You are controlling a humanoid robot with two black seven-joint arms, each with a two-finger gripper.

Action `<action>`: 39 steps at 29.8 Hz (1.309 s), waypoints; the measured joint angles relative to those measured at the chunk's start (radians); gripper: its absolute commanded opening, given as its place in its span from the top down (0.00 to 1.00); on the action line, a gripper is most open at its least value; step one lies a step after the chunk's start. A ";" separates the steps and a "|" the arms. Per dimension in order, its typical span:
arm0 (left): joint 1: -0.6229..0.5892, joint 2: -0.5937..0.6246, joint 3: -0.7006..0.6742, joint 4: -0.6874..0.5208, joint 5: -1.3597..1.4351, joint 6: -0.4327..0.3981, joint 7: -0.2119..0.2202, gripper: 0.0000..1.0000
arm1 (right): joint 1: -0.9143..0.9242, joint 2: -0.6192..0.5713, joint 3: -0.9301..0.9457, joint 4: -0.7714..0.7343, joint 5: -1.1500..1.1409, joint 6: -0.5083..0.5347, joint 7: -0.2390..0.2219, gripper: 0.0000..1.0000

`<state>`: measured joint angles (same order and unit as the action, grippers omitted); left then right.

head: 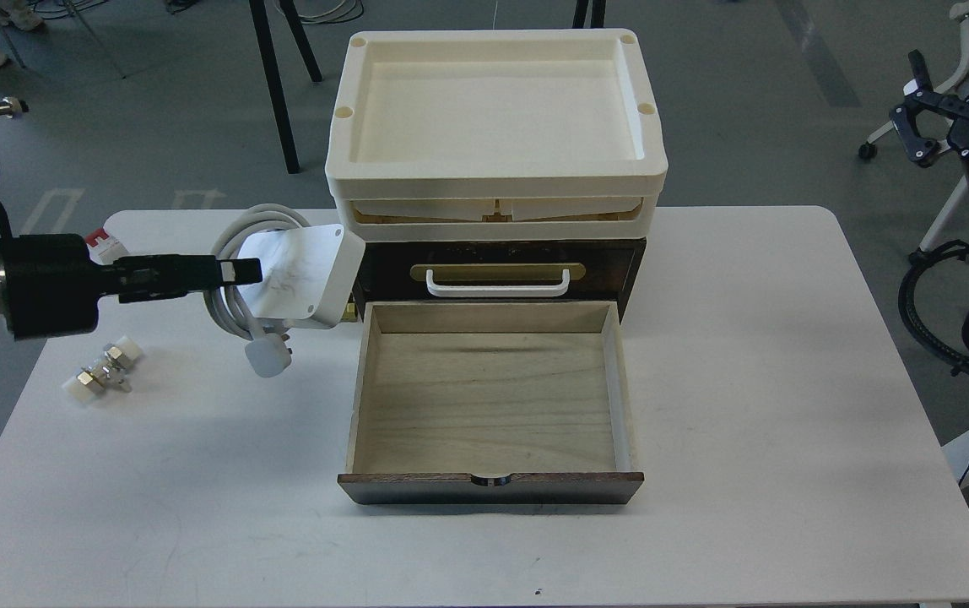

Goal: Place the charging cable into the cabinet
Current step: 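Lift the white charger with cable using the left gripper, then carry the charger over the open drawer and lower it inside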

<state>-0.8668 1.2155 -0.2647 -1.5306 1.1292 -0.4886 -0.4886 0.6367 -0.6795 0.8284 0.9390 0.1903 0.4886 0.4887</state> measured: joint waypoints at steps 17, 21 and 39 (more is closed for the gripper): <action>0.059 -0.554 0.107 0.222 -0.040 0.027 0.169 1.00 | -0.001 -0.033 0.009 0.003 0.000 -0.019 0.000 0.00; 0.061 -0.595 0.138 0.283 -0.040 0.066 0.226 0.85 | -0.009 -0.030 0.009 0.004 0.000 -0.019 0.000 0.00; 0.055 -0.541 0.055 0.273 -0.179 0.026 0.190 0.00 | -0.013 -0.019 0.012 0.006 0.000 -0.022 0.000 0.00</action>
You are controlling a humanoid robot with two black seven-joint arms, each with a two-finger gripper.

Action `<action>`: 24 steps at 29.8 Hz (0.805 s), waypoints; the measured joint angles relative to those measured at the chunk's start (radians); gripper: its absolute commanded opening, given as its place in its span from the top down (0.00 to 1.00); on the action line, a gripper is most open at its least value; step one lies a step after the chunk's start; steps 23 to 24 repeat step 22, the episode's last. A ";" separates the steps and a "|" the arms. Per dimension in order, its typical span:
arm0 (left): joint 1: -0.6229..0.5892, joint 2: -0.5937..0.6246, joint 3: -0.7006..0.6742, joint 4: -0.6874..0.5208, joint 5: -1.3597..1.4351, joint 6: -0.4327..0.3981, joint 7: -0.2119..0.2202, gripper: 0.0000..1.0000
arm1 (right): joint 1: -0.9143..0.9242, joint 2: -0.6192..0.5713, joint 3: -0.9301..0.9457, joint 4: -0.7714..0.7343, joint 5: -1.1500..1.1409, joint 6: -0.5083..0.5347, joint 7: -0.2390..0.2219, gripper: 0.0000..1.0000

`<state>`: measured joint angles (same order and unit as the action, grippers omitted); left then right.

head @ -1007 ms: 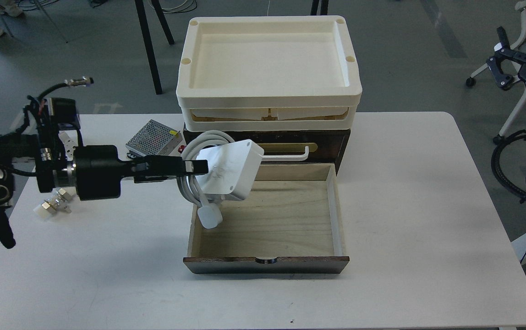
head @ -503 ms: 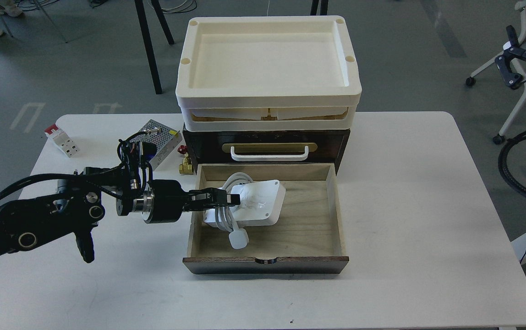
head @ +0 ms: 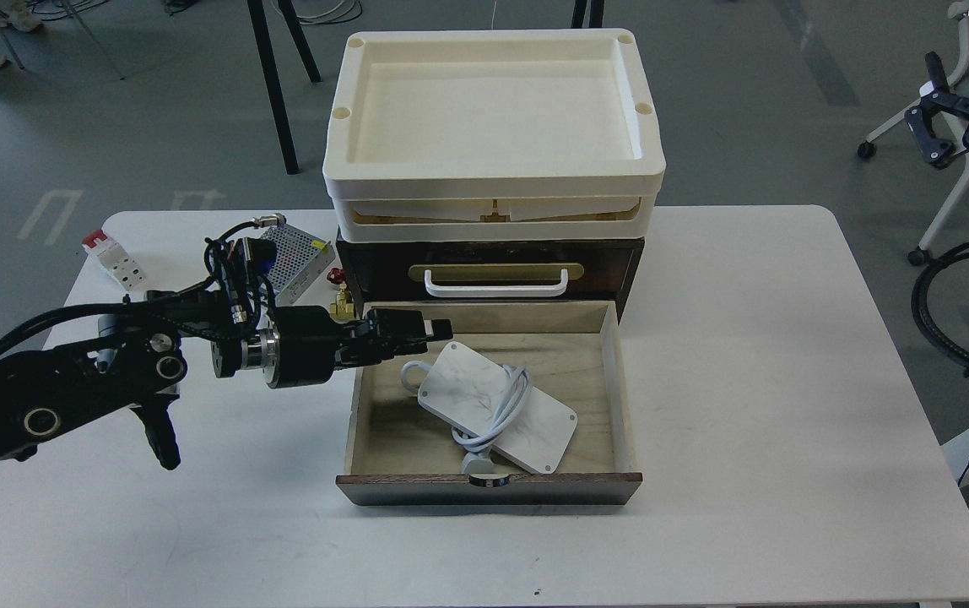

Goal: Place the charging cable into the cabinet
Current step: 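Carry the charger over the open drawer and lower it inside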

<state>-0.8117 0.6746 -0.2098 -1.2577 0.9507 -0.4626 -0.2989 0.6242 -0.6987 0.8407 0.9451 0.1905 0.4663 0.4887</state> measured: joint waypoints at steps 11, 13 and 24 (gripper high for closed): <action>0.007 0.428 -0.105 0.063 -0.120 -0.026 -0.189 0.00 | 0.050 0.015 -0.022 0.006 -0.019 0.016 0.000 0.00; 0.001 0.440 -0.111 0.140 -0.245 -0.026 -0.189 0.00 | 0.072 0.032 -0.023 0.008 -0.040 0.021 0.000 0.00; -0.077 0.171 -0.273 0.529 -0.786 -0.026 -0.190 0.00 | 0.143 0.221 -0.012 -0.108 -0.185 0.023 0.000 0.00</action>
